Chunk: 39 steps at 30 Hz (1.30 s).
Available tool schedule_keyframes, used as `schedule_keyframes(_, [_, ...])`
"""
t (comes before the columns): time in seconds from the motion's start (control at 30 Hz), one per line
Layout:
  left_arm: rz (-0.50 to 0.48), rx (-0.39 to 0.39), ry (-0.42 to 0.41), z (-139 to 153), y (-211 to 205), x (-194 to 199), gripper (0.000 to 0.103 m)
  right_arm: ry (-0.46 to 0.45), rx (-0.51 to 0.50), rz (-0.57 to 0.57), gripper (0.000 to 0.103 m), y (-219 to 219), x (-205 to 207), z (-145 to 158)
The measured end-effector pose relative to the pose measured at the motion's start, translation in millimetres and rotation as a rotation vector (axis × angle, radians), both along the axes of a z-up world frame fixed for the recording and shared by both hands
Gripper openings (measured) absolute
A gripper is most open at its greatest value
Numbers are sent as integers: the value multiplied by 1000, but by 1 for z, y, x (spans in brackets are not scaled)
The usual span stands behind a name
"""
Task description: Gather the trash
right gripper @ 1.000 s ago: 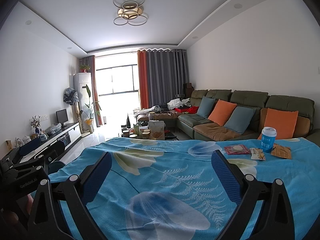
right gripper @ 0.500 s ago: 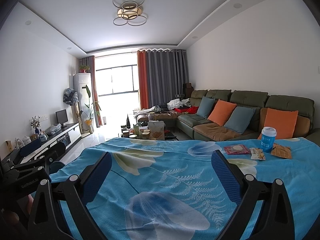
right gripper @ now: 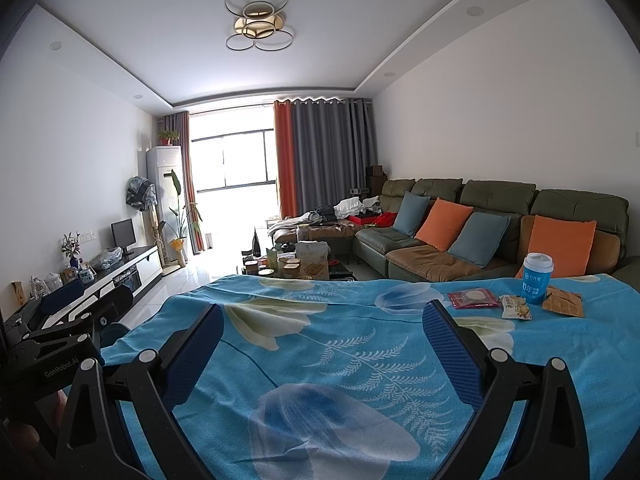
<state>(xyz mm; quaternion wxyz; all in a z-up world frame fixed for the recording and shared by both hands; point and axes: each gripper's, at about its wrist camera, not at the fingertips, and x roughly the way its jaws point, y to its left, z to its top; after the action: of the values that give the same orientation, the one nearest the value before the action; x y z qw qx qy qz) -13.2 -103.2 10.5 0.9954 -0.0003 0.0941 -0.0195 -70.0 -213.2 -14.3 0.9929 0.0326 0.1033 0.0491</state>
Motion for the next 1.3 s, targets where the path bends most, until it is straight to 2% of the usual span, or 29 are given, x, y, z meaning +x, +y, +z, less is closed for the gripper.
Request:
schedule_keyframes(1.07, [1, 0, 36, -6, 0, 13, 97, 10, 2, 0, 96, -1, 2, -2])
schedule_keyframes(1.17, [-9, -5, 75, -9, 0, 21, 97, 20, 4, -8, 96, -5, 4, -4])
schedule_keyframes(1.3, [-35, -9, 225, -19, 2, 54, 97, 58, 8, -27, 96, -15, 9, -8])
